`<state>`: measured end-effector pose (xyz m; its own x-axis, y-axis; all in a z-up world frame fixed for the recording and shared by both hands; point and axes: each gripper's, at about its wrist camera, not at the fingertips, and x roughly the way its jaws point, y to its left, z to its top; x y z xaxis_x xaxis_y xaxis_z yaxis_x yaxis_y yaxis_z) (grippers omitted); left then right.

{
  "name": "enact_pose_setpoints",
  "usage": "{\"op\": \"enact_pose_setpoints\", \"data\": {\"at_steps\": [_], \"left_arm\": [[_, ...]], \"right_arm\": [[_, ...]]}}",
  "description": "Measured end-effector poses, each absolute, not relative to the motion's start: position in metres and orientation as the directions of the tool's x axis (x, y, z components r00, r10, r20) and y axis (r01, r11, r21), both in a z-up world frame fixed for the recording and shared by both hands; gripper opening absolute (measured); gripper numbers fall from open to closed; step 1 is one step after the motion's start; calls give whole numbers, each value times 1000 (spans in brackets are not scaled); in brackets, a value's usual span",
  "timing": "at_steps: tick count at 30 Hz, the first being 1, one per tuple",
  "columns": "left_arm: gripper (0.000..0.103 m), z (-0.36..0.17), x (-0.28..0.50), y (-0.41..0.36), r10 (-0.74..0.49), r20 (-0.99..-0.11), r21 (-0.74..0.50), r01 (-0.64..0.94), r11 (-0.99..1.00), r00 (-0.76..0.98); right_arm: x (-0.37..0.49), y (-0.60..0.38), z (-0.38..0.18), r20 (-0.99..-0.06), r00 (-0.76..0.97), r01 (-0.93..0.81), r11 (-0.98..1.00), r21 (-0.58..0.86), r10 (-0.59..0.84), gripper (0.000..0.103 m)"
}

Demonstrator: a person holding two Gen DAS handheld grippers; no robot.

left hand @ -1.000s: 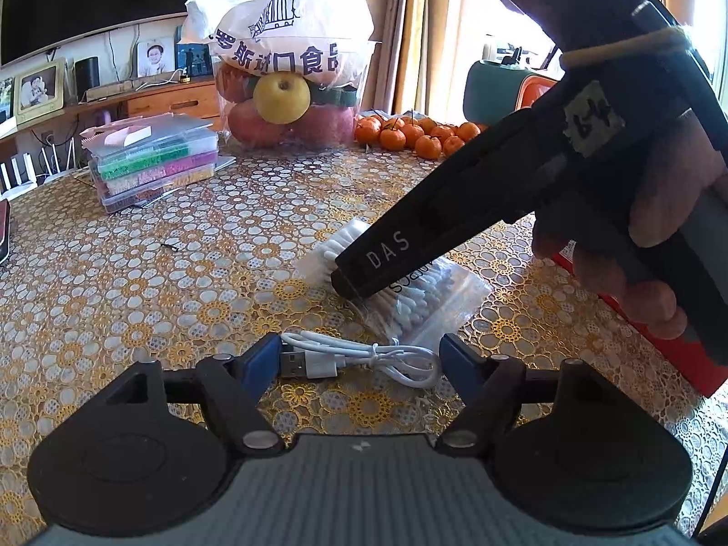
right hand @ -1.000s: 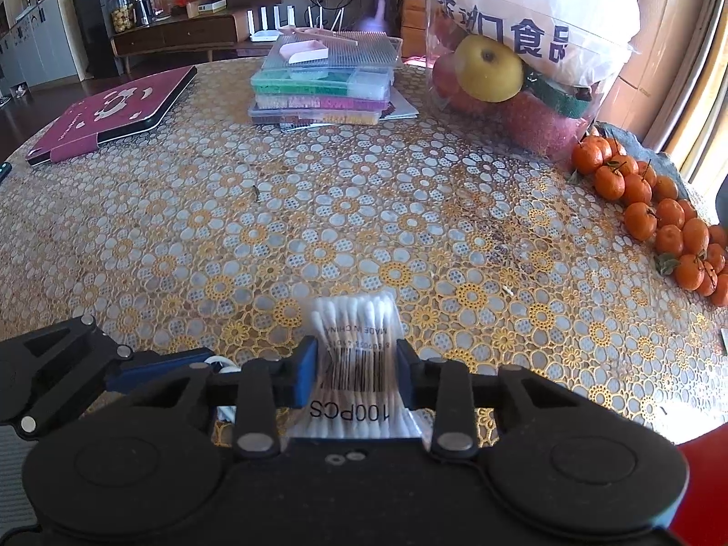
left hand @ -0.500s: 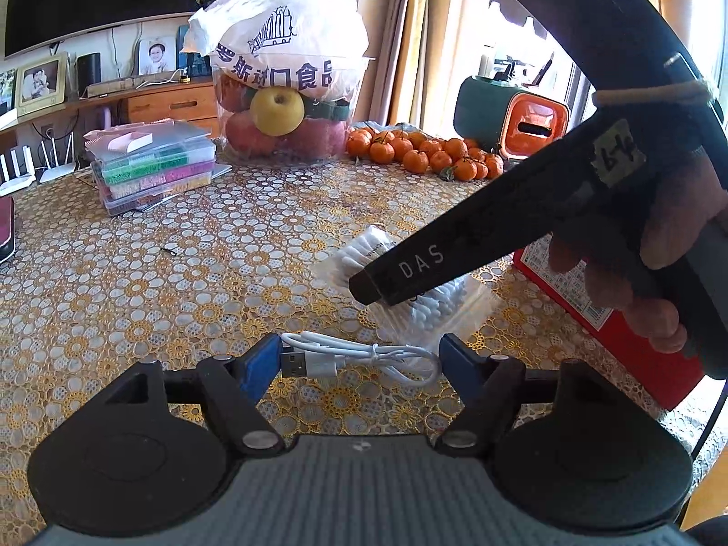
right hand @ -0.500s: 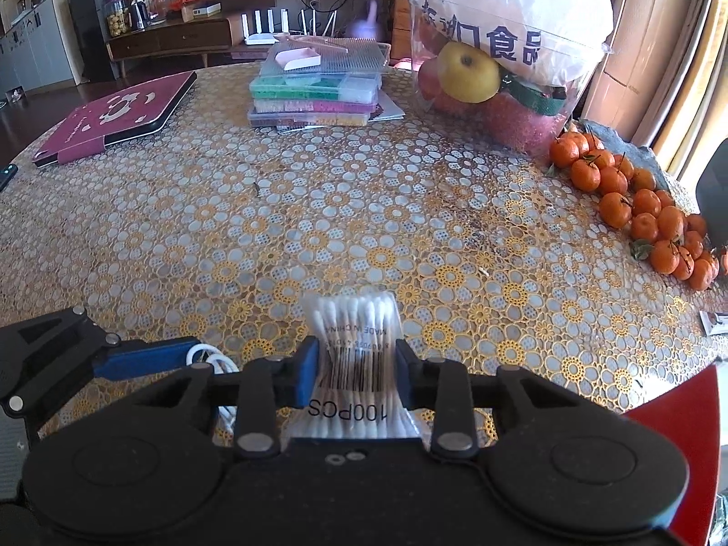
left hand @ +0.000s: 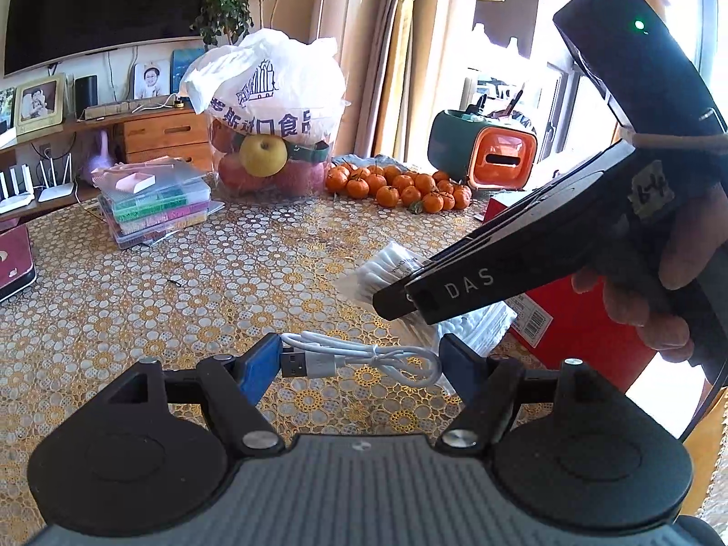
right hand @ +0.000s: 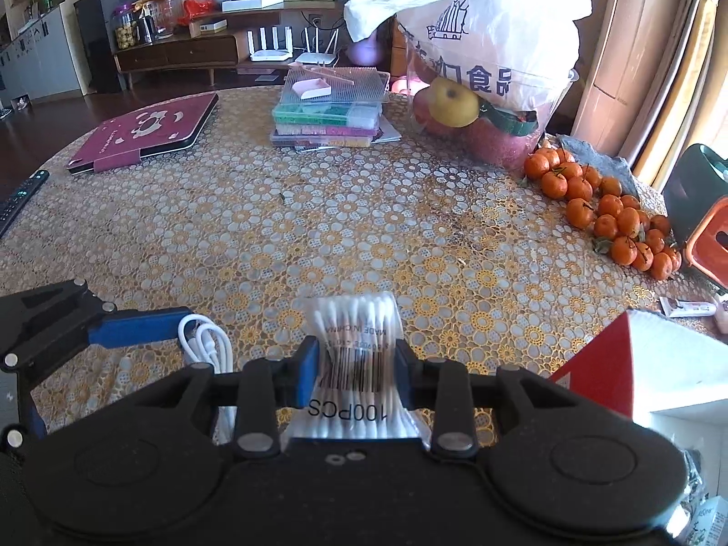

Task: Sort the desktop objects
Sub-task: 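Carry the cable and cotton swab bag with both tools over the shoebox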

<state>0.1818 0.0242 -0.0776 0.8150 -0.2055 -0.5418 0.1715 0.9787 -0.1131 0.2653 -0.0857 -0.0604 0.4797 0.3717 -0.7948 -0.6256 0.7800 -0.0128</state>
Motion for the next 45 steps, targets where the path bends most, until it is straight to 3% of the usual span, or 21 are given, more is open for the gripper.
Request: {"op": "enact_pose_setpoints", "data": {"at_steps": [27, 45], "left_arm": [[76, -1, 114, -44, -314, -451, -65, 320, 945, 835], [76, 22, 155, -116, -412, -445, -46, 439, 897, 795]], "right_arm": [[172, -187, 20, -698, 595, -553, 833, 4, 398, 33], [186, -289, 48, -648, 706, -395, 918, -26, 285, 33]]}}
